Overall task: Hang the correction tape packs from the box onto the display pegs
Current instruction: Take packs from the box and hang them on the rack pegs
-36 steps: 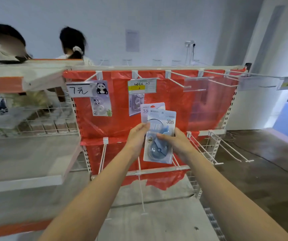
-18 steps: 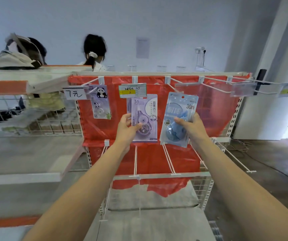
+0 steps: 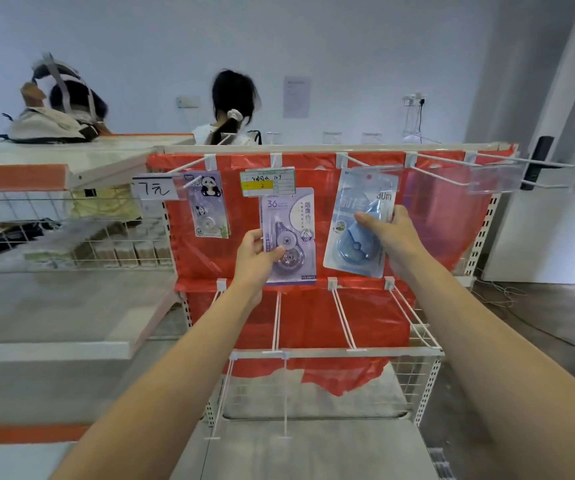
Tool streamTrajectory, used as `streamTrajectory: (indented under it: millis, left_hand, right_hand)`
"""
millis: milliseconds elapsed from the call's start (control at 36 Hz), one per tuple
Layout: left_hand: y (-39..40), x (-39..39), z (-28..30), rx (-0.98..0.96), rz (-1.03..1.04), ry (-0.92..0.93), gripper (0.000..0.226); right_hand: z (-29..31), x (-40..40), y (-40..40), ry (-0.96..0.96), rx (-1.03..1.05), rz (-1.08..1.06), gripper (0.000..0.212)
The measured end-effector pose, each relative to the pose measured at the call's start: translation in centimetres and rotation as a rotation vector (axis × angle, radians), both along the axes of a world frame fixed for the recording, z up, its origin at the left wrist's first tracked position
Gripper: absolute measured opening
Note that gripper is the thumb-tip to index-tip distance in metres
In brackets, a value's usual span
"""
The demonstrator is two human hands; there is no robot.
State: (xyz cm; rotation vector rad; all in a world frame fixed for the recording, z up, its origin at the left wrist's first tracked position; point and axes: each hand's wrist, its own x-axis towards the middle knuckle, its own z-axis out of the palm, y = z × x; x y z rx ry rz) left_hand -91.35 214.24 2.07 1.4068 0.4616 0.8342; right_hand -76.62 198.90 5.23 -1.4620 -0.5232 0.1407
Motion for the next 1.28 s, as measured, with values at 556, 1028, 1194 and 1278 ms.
streamTrajectory:
  millis: [556, 1028, 1194, 1278]
  left_hand:
    - [-0.4, 0.1, -0.1, -0.017, -0.020, -0.015, 0.030]
    - [0.7, 0.0, 0.0, -0.093, 0.058, -0.123, 0.030]
    - [1.5, 0.9, 0.1, -0.048, 0.088, -0.025, 0.024]
    - [2.2, 1.3, -0.2, -0.054, 0.123, 0.038, 0.013]
  right_hand:
    - [-0.5, 0.6, -0.1, -0.110, -0.272, -0.131, 0.053]
    - [-0.9, 0.2, 0.1, -0.108, -0.252, -0.123, 0.051]
    - [-0.7, 0.1, -0.2, -0.090, -0.228, -0.074, 0.064]
    - [-3.1, 2.8, -0.1, -0.071, -0.217, 0.011, 0.098]
